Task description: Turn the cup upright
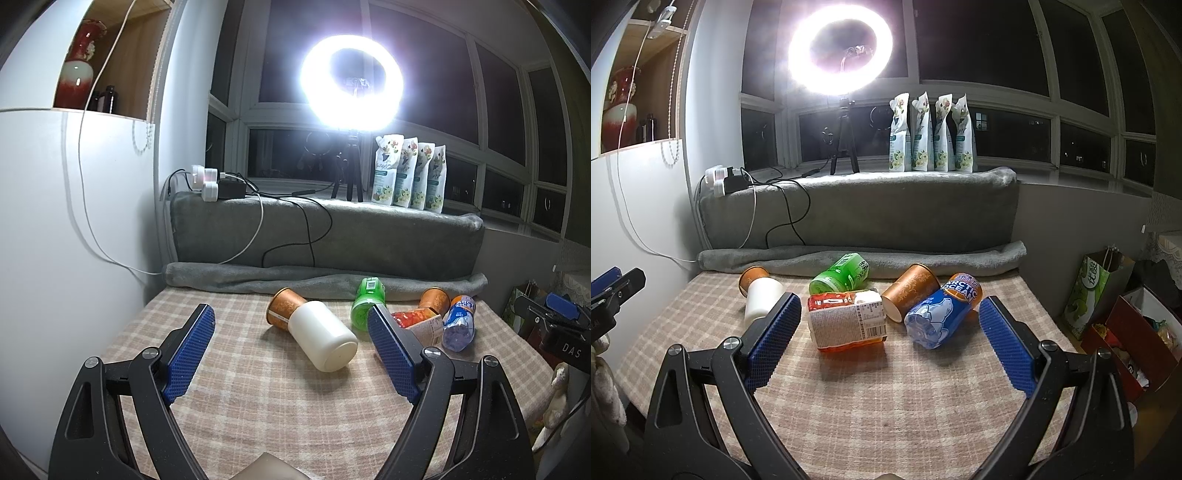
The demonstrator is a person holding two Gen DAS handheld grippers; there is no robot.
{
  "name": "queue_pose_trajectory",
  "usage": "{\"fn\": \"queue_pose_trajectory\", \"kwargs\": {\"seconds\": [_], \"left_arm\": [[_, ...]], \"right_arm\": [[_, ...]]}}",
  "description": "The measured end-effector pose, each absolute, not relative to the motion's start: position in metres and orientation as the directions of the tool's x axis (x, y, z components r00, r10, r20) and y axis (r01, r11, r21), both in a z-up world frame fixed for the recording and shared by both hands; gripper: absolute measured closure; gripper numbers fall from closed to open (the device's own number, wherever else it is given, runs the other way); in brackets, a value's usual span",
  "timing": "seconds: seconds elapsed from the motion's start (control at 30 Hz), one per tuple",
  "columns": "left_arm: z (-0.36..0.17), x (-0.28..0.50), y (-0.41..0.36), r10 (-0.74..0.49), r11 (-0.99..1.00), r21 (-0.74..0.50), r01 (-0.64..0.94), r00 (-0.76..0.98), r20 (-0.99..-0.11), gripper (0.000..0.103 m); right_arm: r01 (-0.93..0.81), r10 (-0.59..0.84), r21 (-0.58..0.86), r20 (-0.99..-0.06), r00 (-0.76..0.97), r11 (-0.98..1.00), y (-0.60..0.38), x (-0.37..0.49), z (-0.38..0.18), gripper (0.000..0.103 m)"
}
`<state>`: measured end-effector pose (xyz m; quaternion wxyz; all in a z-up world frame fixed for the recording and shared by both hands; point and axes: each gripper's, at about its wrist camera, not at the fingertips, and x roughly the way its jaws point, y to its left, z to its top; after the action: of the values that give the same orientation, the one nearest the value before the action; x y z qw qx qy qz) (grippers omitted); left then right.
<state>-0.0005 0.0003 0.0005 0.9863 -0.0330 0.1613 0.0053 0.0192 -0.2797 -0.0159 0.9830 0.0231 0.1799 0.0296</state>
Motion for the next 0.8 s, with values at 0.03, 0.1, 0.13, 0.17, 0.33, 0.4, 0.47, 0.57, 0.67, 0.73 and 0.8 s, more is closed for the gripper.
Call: {"fn": "queue_pose_trajectory", "kwargs": {"seconds": [0.03,0.1,0.13,0.17,0.33,0.4,0.47,0.57,0.67,0.73,0.8], "left_arm": [[0.0004,-0.0006,0.0003,0.000,0.998,-0.064,-0.022,0.948,-0.318,0.018],[0.0003,-0.0004,0.0002,0.001,0.998,-0.064,-0.022,0.948,-0.318,0.018],[0.0003,-0.0004,0.0002,0.001,0.998,-0.063,-0.022,0.948,-0.319,0.018],[0.0004,-0.0004,0.0001,0.001,0.998,-0.063,-0.023,0.948,-0.319,0.018],[0.0003,-0.0004,0.0003,0.000,0.998,-0.064,-0.021,0.948,-0.319,0.018],[0.0004,-0.0004,0.0004,0.000,0.998,-0.064,-0.022,0.948,-0.319,0.018],[0.0004,-0.0004,0.0004,0.000,0.998,-0.064,-0.022,0.948,-0.319,0.018],[0.0003,-0.0003,0.0004,0.000,0.998,-0.064,-0.022,0.948,-0.319,0.018],[0.0004,-0.0004,0.0004,0.000,0.998,-0.065,-0.022,0.948,-0.319,0.018],[0.0003,-0.0003,0.0004,0.000,0.998,-0.065,-0.022,0.948,-0.319,0.018],[0.0004,-0.0003,0.0003,0.000,0.998,-0.064,-0.022,0.948,-0.319,0.018]], "right_arm": [[-0.050,0.066,0.056,-0.353,0.933,0.997,-0.2797,0.0192,-0.0159,0.004],[-0.050,0.067,0.056,-0.352,0.934,0.997,-0.2795,0.0192,-0.0161,0.004],[-0.050,0.067,0.055,-0.352,0.934,0.997,-0.2794,0.0193,-0.0162,0.004],[-0.050,0.066,0.055,-0.352,0.934,0.997,-0.2794,0.0194,-0.0163,0.004],[-0.050,0.067,0.055,-0.353,0.933,0.997,-0.2790,0.0196,-0.0165,0.004],[-0.050,0.067,0.056,-0.353,0.933,0.997,-0.2788,0.0197,-0.0165,0.004],[-0.050,0.066,0.054,-0.353,0.933,0.997,-0.2787,0.0198,-0.0167,0.004],[-0.050,0.067,0.055,-0.353,0.933,0.997,-0.2785,0.0200,-0.0171,0.004],[-0.050,0.066,0.053,-0.354,0.933,0.997,-0.2782,0.0201,-0.0174,0.004],[-0.050,0.066,0.053,-0.354,0.933,0.997,-0.2782,0.0202,-0.0176,0.004],[-0.050,0.066,0.054,-0.354,0.933,0.997,-0.2781,0.0203,-0.0178,0.004]]}}
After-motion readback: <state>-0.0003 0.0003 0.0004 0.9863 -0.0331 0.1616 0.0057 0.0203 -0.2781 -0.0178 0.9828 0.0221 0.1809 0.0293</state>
